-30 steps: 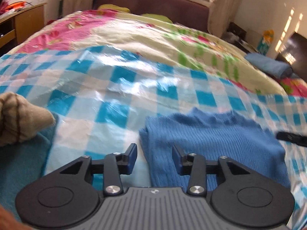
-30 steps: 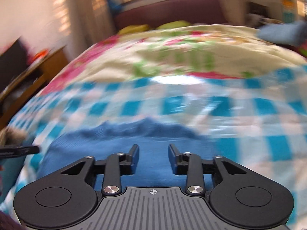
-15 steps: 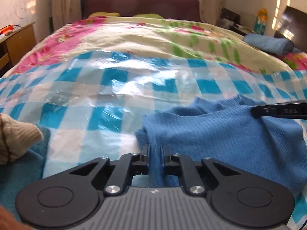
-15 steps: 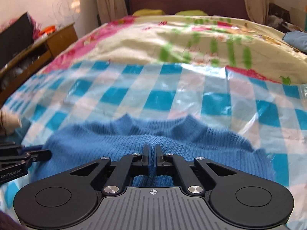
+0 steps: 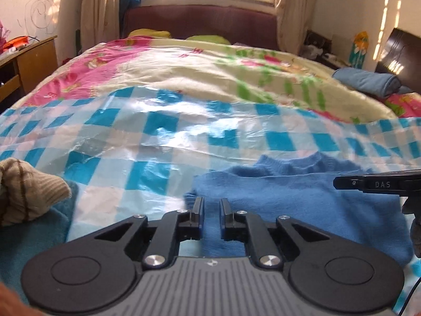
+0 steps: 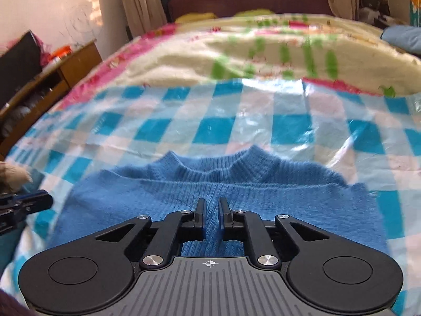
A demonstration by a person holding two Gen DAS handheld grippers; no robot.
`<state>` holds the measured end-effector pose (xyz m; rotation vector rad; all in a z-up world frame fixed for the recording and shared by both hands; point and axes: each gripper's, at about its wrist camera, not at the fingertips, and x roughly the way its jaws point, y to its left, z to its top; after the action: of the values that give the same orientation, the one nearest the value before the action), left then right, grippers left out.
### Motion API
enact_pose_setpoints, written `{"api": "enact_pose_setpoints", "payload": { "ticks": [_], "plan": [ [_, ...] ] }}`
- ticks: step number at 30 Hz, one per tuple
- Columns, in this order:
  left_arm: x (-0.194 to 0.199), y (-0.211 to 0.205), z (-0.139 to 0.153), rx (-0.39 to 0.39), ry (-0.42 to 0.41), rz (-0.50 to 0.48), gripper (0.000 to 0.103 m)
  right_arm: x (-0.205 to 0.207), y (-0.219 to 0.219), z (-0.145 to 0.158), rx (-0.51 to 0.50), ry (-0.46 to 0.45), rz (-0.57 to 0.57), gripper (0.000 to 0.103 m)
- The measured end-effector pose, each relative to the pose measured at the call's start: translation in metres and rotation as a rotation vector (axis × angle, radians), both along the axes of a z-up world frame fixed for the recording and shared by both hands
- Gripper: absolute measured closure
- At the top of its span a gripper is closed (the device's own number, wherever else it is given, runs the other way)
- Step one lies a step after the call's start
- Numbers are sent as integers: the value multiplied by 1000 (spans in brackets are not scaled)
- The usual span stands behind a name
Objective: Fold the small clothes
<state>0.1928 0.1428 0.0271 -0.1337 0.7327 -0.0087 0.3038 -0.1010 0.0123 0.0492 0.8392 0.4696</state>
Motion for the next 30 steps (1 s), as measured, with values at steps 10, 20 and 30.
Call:
{"api": "enact_pose_setpoints", "payload": {
  "ticks": [10,20,30],
  "plan": [
    [-12,-16,-43,62,118,-31,75,-42,-75,-18,-38,48,-74,93],
    [-27,-26,-35,94,153,-33,73,-78,-100,-3,-44,3,-107,83],
    [-42,-27,-34,96,171,-7,68,-97,-132,-7,-4,28,-169,78]
  ]
}}
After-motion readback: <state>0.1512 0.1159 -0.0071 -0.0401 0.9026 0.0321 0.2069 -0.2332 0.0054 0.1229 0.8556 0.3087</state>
